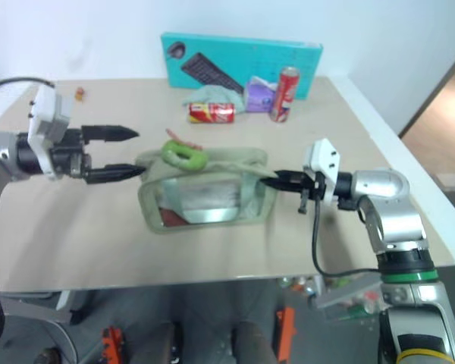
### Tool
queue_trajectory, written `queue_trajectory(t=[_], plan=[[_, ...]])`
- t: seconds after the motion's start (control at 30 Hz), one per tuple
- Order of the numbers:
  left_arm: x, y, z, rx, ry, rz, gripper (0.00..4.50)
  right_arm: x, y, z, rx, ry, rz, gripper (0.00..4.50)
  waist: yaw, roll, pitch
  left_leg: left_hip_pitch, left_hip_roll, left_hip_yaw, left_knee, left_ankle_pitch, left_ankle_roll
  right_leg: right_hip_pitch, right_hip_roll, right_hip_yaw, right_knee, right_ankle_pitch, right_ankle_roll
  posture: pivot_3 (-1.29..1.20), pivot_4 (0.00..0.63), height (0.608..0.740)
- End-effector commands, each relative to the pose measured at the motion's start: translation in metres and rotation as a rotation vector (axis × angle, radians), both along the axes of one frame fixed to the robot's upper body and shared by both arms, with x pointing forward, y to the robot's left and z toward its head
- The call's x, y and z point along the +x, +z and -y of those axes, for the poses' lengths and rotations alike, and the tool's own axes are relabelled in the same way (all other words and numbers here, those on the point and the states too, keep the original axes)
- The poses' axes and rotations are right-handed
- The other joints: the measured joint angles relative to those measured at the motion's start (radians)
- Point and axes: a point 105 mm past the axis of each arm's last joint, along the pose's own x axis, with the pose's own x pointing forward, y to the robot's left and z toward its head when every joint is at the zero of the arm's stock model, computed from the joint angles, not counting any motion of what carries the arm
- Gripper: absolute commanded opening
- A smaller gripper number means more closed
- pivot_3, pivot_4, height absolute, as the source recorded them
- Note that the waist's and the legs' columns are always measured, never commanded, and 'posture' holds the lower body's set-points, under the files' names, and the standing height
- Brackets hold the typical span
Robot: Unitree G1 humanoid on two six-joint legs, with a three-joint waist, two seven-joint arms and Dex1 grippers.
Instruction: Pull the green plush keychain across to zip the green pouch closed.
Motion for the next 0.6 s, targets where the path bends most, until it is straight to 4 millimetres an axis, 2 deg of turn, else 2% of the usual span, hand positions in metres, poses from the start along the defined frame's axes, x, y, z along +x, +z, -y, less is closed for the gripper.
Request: queue_trajectory(t=[0.03,0.27,0.53,0.6], plan=[[-0.01,0.0,-0.002,-0.093,0.114,0.029,4.14,0.002,-0.001,0.002,-0.021,0.0,0.004,0.0,-0.001,0.0,0.0,0.0,0.0,0.0,0.0,0.0,0.0,0.0,0.0,0.0,0.0,0.0,0.0,0.0,0.15,0.74],[-0.014,-0.026,0.001,-0.195,0.244,-0.015,4.14,0.002,-0.001,0.003,-0.027,0.005,0.004,0.0,-0.001,0.0,0.0,0.002,0.0,0.0,0.0,0.0,0.0,0.002,0.0,0.0,0.0,0.001,0.0,0.0,0.15,0.74],[-0.017,-0.042,0.011,-0.225,0.251,-0.061,4.14,0.002,0.001,0.005,-0.036,0.005,0.004,0.0,-0.001,-0.001,0.0,0.003,0.0,0.0,0.0,0.0,0.0,0.003,0.0,0.001,0.0,0.001,-0.001,0.0,0.15,0.74],[-0.019,-0.046,0.014,-0.213,0.237,-0.071,3.63,0.001,0.001,0.005,-0.037,0.004,0.005,0.0,-0.001,-0.001,0.0,0.003,0.0,0.0,0.0,0.0,0.0,0.002,0.0,0.001,0.0,0.001,-0.001,0.0,0.15,0.74]])
